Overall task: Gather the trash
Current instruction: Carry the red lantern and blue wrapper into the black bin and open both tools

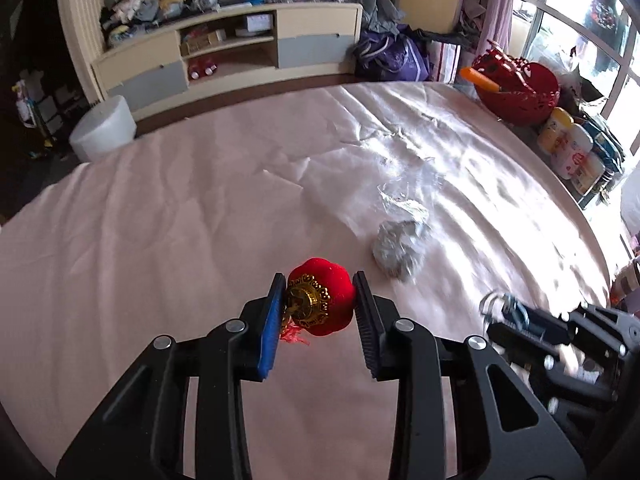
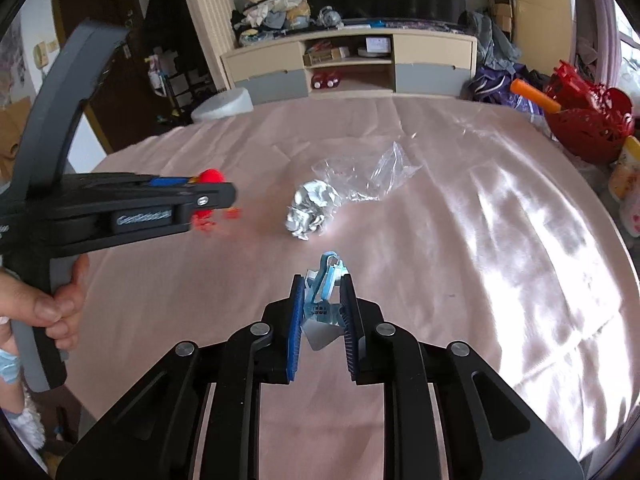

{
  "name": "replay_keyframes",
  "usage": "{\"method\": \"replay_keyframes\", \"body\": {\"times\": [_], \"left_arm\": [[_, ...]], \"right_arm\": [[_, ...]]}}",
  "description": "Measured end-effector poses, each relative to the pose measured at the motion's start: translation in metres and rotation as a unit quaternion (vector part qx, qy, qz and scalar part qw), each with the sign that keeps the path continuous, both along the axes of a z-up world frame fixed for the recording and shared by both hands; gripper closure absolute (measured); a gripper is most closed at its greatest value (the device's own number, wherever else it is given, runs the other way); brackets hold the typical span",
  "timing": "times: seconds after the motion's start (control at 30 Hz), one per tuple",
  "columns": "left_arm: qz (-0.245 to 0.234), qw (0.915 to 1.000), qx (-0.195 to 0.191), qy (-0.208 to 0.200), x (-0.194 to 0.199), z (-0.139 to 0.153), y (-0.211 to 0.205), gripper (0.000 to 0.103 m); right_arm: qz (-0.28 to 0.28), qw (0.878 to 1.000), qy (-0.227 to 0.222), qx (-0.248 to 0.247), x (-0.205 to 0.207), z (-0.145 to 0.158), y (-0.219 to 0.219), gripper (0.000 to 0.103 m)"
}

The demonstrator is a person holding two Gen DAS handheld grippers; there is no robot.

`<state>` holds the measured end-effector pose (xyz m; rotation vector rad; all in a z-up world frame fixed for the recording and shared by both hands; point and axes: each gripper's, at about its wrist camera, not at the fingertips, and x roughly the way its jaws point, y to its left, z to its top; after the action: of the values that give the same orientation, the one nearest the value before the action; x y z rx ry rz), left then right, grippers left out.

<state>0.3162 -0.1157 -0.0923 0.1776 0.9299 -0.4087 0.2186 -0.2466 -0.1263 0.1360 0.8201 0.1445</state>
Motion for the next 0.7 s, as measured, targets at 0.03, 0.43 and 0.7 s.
{"method": "replay_keyframes", "body": {"times": [0.03,0.43,0.7], "left_arm": [[0.002,1.0000,-0.001,-0.004,-0.009,0.006,0.004,0.071],[-0.006,0.9990,-0.016,-0.042,-0.143,0.055,0.036,0.071],[-0.022,0.9982,-0.039,-0.041,-0.233,0.053,0.049,0.071]], "right_arm": [[-0.001,1.000,-0.003,0.001,-0.005,0.004,0.000,0.084],[0.019,0.998,-0.052,0.011,-0.084,0.048,0.004,0.084],[0.041,0.997,-0.071,0.000,-0.132,0.062,0.013,0.084]]}}
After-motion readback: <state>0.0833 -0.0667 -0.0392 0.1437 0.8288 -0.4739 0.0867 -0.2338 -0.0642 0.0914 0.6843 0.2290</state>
